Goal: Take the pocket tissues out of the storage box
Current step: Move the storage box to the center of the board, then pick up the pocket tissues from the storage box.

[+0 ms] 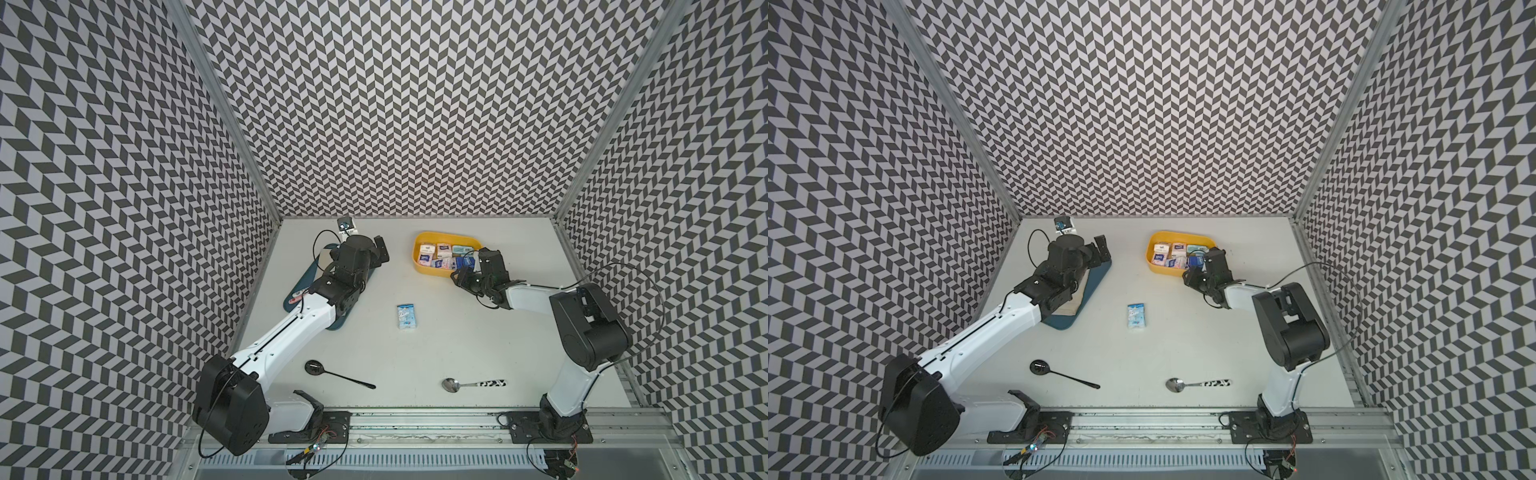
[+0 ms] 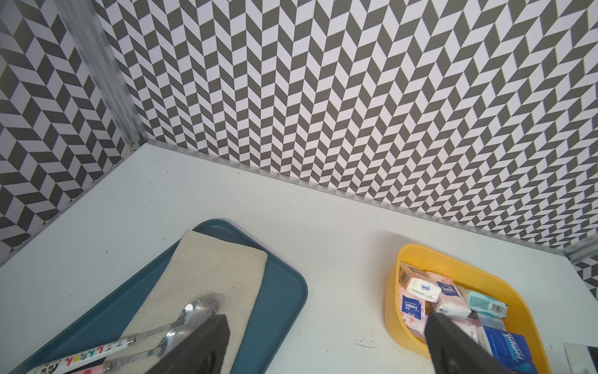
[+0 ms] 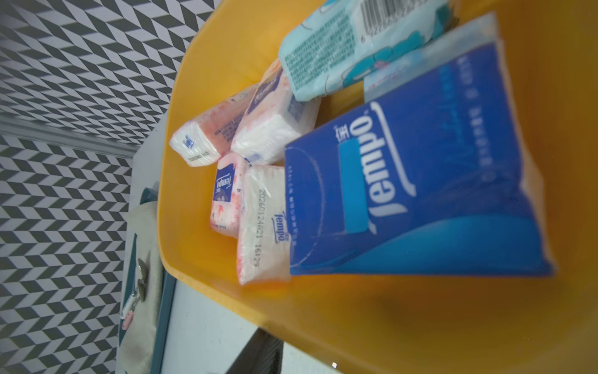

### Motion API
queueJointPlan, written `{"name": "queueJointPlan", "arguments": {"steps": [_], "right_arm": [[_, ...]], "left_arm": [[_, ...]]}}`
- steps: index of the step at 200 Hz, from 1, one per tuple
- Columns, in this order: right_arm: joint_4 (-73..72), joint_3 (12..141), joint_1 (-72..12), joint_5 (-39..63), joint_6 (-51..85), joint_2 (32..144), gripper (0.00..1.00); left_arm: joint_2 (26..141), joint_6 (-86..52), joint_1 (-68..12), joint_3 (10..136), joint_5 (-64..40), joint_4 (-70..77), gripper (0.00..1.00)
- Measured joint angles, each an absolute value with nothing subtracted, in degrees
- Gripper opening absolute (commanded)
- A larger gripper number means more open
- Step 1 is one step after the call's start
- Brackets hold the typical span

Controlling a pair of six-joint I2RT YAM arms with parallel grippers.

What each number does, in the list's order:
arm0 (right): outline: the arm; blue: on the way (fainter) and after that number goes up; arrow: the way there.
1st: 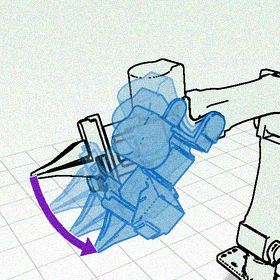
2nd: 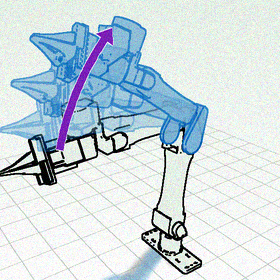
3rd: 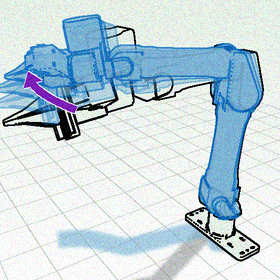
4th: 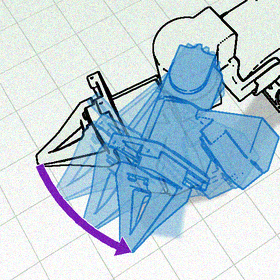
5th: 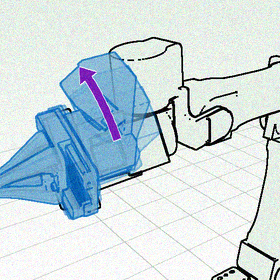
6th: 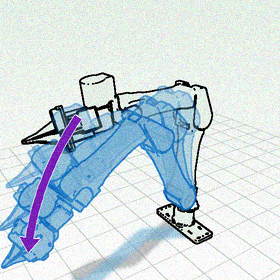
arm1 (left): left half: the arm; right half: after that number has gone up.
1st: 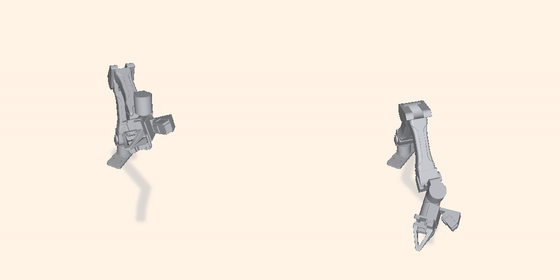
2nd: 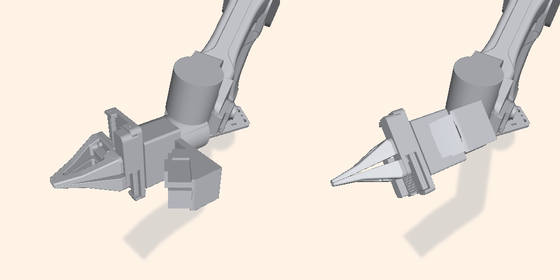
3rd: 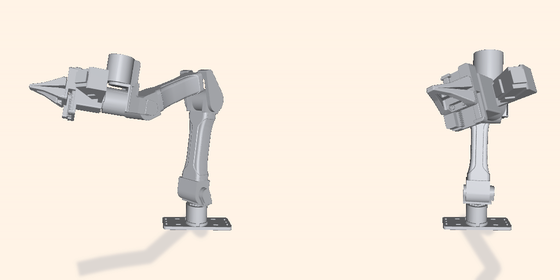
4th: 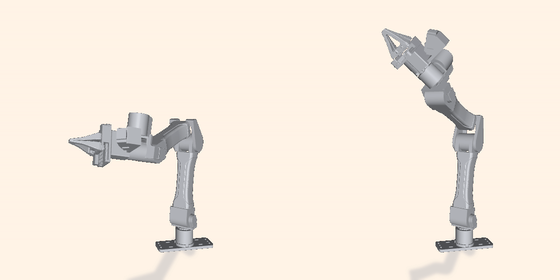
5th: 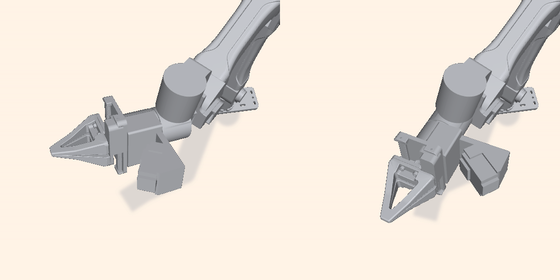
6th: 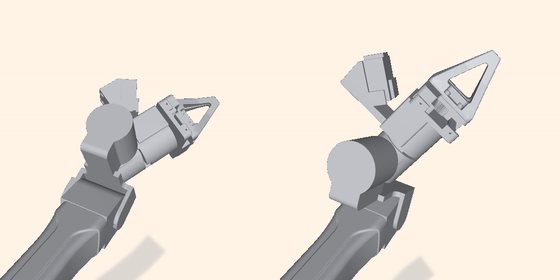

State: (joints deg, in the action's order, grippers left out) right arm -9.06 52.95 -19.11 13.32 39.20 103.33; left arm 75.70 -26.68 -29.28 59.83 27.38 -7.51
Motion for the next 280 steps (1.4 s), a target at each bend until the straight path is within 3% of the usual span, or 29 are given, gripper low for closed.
{"name": "queueJointPlan", "arguments": {"steps": [74, 135, 203, 234, 263, 280], "right_arm": [[-0.9, 68.4, -26.9, 6.6, 30.4, 97.6, 0.53], [9.1, 95.0, -25.7, 4.1, 24.5, 119.5, 0.56], [12.3, 96.0, -23.7, 6.6, 25.4, 125.9, 0.58], [11.4, 96.1, -23.0, 9.6, 26.3, 126.7, 0.54], [9.5, 94.7, -23.0, 12.1, 26.8, 126.9, 0.47], [7.4, 92.0, -23.0, 12.8, 27.0, 126.9, 0.37]], "left_arm": [[78.6, -27.6, -27.7, 61.1, 27.1, -8.0, 0.99], [79.5, -28.0, -27.3, 63.8, 26.2, -8.5, 0.99], [79.5, -27.9, -27.3, 63.8, 25.5, -8.7, 0.99], [79.5, -27.9, -27.3, 63.8, 25.1, -8.7, 0.99], [79.6, -27.9, -27.3, 63.8, 24.6, -8.7, 0.99], [80.0, -27.9, -27.3, 64.0, 24.2, -8.7, 0.99]]}}
